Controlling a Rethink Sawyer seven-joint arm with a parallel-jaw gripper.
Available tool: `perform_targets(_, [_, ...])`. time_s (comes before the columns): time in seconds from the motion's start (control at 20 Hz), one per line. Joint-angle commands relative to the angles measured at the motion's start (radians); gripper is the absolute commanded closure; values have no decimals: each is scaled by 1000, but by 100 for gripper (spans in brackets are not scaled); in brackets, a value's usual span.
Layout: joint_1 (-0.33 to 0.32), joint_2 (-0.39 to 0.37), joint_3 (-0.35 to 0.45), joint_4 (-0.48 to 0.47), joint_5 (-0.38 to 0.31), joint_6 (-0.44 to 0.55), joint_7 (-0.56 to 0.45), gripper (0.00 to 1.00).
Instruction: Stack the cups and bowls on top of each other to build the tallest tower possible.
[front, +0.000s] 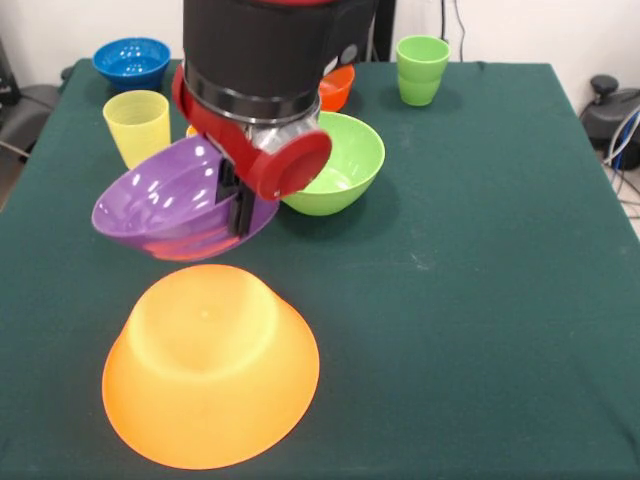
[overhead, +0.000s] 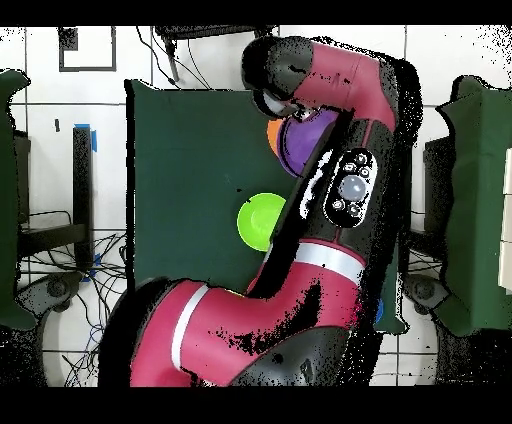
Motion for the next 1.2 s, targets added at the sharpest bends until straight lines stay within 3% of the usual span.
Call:
perform_targets(0.05, [-9, 68, 121, -89, -67, 87, -230, 100])
perform_targets(0.7, [-19, 179, 57, -335, -26, 250, -211, 100])
perform_targets(1.2, [-48, 280, -13, -490, -1, 280, -232, 100])
